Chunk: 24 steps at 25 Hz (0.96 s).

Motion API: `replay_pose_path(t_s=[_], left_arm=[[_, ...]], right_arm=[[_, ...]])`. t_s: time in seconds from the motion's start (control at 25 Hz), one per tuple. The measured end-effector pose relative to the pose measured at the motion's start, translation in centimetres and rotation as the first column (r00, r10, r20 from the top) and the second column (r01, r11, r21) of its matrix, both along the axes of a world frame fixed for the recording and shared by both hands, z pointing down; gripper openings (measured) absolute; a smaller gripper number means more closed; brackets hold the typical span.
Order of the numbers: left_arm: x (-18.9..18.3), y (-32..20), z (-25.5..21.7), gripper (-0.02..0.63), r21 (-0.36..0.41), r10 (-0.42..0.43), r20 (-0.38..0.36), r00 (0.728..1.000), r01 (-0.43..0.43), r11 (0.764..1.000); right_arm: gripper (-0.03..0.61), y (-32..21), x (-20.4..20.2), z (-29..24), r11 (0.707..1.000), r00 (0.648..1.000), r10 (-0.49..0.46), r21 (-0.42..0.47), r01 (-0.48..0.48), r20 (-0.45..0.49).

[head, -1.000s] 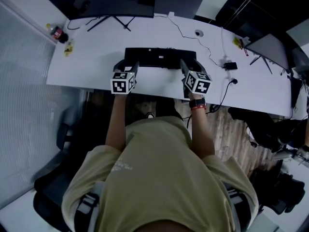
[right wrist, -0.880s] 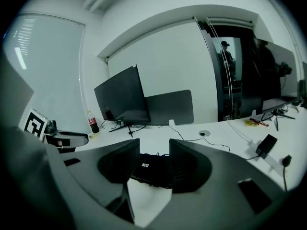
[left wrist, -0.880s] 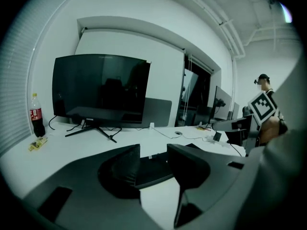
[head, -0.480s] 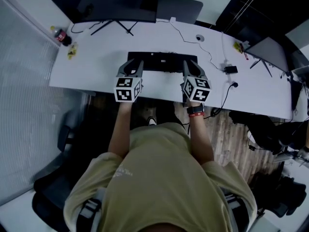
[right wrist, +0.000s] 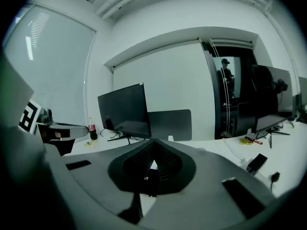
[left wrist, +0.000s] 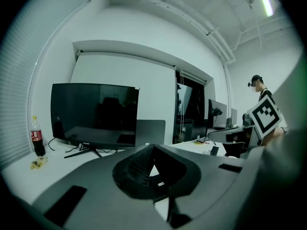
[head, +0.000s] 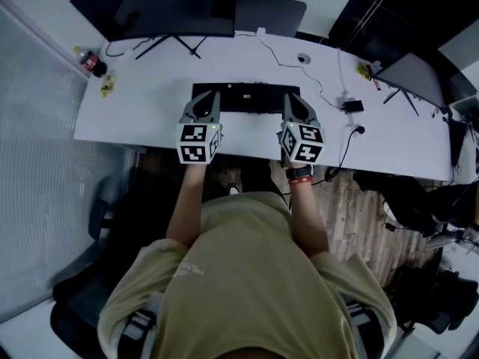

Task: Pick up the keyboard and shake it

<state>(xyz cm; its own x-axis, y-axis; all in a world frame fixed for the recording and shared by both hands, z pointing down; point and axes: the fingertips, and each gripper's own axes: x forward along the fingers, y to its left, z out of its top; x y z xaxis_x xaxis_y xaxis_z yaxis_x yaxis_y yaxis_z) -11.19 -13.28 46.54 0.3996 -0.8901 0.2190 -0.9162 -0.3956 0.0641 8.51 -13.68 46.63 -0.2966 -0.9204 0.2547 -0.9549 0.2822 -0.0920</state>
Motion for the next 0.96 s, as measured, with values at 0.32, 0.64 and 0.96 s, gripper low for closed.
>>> replay_pose_path(t_s=[0.32,0.64,0.96], left_arm=[[0.4,-1.1,-1.4,0.018,-0.001,-0.009,-0.072,0.997,0.009,1.000],[0.4,-3.5,-1.8,0.018,0.031,-0.042,-0.056,0.998,0.043,0.999],[4.4,-8.3,-0.9,0.018,0.061,-0.002,-0.066,0.998,0.006,0.998]], right_arm=[[0.021,-0.9,-0.2,-0.5,0.999,0.999,-0.031,0.016,0.031,-0.009],[0.021,-3.2,-0.6,-1.2,0.997,0.998,-0.064,0.034,0.064,-0.010],[0.021,-6.6,1.2,-0.4,0.992,0.993,-0.114,0.046,0.115,-0.019]])
